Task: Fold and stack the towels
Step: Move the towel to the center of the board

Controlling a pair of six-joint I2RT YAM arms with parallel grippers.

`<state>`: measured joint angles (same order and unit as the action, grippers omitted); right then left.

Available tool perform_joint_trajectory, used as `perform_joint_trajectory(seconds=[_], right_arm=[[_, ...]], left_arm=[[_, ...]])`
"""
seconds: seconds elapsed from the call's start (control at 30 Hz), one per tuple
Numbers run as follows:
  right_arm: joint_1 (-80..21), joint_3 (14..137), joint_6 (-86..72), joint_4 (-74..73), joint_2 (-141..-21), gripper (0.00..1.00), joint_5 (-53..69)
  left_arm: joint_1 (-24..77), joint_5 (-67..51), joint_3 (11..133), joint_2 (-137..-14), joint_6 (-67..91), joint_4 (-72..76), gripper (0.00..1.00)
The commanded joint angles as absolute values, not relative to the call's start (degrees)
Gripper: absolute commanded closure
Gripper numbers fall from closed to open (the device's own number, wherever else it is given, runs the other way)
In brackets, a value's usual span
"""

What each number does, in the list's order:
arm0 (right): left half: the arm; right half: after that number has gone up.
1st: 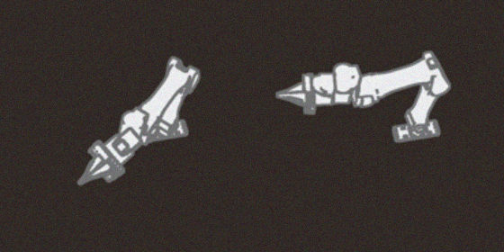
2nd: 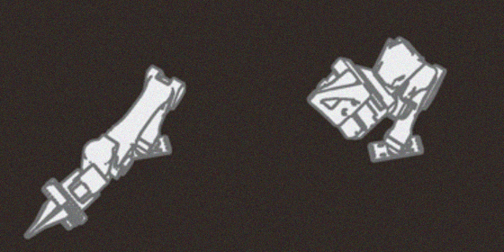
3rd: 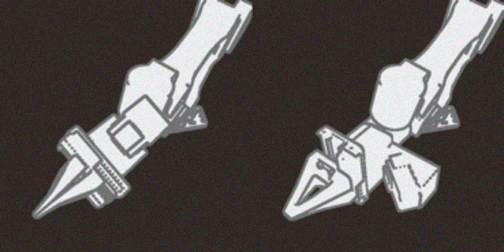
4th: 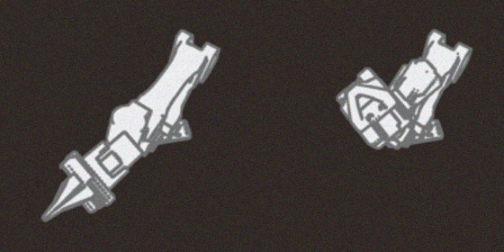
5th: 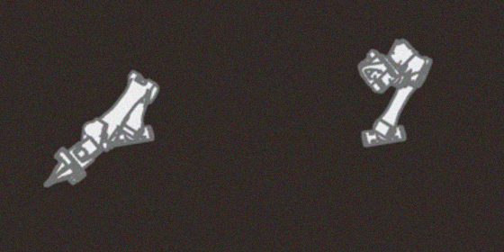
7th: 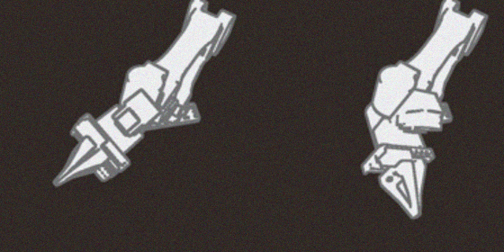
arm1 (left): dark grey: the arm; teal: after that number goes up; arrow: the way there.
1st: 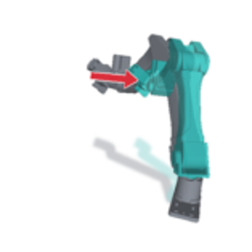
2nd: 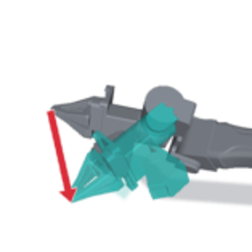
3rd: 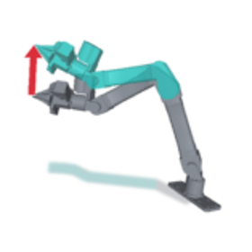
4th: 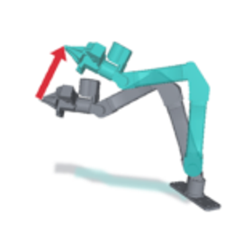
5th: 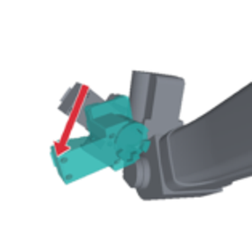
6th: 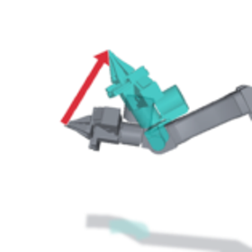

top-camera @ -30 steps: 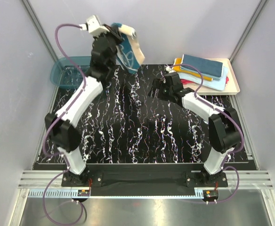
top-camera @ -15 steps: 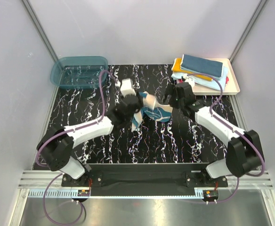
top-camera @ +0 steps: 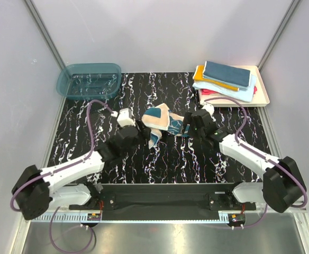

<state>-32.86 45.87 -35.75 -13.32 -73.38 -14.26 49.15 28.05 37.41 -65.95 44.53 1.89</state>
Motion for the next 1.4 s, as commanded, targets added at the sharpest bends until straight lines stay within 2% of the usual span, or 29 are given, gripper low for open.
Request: perform_joint_trajectory(seconds=[0.0,0.1,0.37,0.67,0.83,1.37], right_arm=[[-34.6,50.4,-34.8,-9.0,-76.4,0.15,-13.3],[-35.9,53.9,-35.3,-7.6,-81.6,0.22,-11.1],[-37.9,58.6,-41.9,-0.6,-93.2,0.22,-6.6],[-38.0,57.0,-49.0,9.2,-98.3,0.24,-5.1],[-38.1,54.9,-52.6,10.8,-98.1,0.28,-5.4],[-38.8,45.9,-60.6,17.2,-92.2,0.28,-4.8]], left_arm=[[48.0,29.2,35.2,-62.4,48.0,-3.2,0.39],[44.4,25.7,33.1,-60.9,50.4,-4.4,0.42],[38.9,20.3,31.7,-56.8,48.8,-6.1,0.43],[35.5,17.1,30.4,-54.6,47.5,-7.6,0.43],[34.2,16.5,29.9,-53.4,46.8,-8.1,0.43],[33.0,14.6,29.4,-55.8,46.8,-6.1,0.44]])
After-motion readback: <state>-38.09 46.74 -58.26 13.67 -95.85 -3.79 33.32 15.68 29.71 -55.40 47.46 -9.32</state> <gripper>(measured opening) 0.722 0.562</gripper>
